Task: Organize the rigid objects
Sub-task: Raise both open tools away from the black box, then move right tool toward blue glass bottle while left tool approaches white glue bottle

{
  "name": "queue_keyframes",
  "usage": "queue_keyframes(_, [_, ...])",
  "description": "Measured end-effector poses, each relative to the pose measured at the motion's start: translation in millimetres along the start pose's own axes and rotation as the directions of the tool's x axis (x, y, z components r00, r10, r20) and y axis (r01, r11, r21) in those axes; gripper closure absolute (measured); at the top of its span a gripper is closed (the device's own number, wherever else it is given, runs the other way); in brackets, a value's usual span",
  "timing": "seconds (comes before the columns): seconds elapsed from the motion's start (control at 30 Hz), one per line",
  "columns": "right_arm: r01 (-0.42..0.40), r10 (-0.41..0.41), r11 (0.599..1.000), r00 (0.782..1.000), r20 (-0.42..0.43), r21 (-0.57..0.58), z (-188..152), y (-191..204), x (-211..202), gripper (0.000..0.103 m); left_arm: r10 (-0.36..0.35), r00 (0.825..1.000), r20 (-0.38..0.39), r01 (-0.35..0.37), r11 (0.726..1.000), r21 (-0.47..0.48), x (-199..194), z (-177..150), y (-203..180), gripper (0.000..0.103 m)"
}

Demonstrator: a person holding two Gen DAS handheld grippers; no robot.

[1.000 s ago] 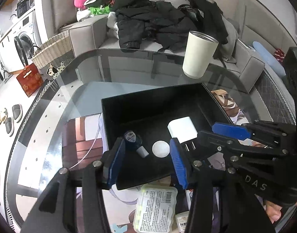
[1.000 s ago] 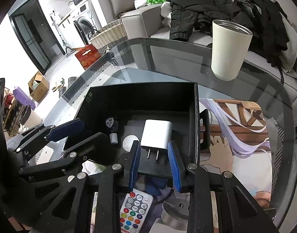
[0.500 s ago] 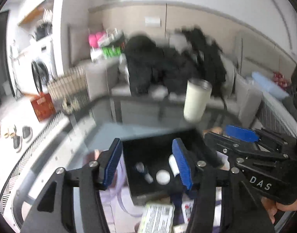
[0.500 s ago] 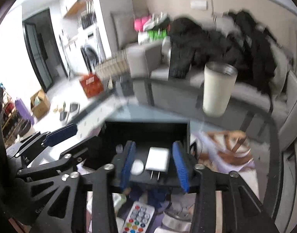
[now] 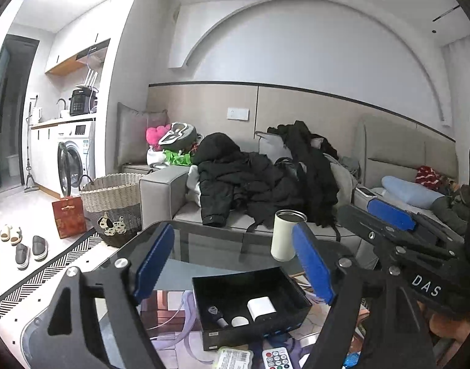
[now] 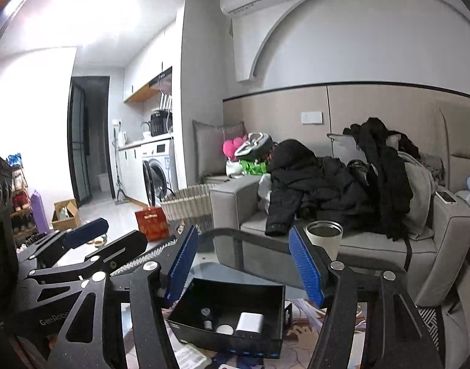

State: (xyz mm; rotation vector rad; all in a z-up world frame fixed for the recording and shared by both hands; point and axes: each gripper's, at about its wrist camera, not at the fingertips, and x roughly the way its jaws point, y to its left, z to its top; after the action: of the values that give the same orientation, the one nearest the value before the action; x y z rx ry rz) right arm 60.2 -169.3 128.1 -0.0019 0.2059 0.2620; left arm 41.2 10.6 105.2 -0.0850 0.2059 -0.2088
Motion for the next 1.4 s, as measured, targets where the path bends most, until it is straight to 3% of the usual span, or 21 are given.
queue_keyframes(0.27, [-0.007,0.008,1.0,0.999,0.043,-0.008,5.1,6.1,-30.2,0.034,-0.012,0.999,0.042,0.011,1.0,0.022,-13.1,-1.5,-4.6,0.016])
queue_keyframes(0.47, [-0.023,0.024,1.0,0.996,0.082,-0.017,3.6,-1.7,-47.8,0.015,-0.002,0.996,0.089,-0.004,0.998,0.065,-27.3,-5.1,-4.1,0.0])
queue_keyframes(0.57, [-0.026,0.026,1.0,0.997,0.072,-0.01,0.5,-6.9,-53.3,0.012,-0.003,0.997,0.079,-0.002,0.997,0.072,-28.1,-10.1,-3.4,0.0])
queue_keyframes(0.67, [-0.035,0.036,0.999,0.998,0.058,-0.017,-5.4,-11.1,-56.9,0.006,-0.009,1.0,0.022,0.007,0.996,0.084,-21.1,-15.3,-4.4,0.0])
queue_keyframes(0.87, [-0.033,0.033,0.998,0.999,-0.008,-0.049,-21.3,-16.6,-52.0,0.006,-0.004,0.997,-0.076,0.009,0.998,0.065,-9.2,-26.2,-0.1,0.0])
queue_keyframes(1.17, [-0.039,0.037,0.998,0.998,-0.044,-0.049,-26.6,-17.1,-43.9,0.006,-0.004,0.995,-0.099,0.011,0.997,0.074,-7.1,-30.9,-2.2,0.0])
queue_keyframes(1.23, [-0.037,0.033,0.998,0.997,-0.074,-0.047,-27.4,-18.8,-37.4,0.006,0.004,0.99,-0.14,0.009,0.996,0.093,-0.1,-34.2,-4.6,0.0])
queue_keyframes(1.3, [-0.031,0.022,0.998,0.987,-0.16,-0.053,-30.7,-20.4,-23.5,0.006,0.003,0.981,-0.195,0.017,0.995,0.099,8.8,-37.4,-5.1,0.0])
queue_keyframes(1.4, [-0.024,0.015,0.999,0.958,-0.287,-0.027,-39.2,-25.5,-2.3,0.006,0.009,0.951,-0.308,0.02,0.996,0.092,29.2,-47.9,-4.1,0.0])
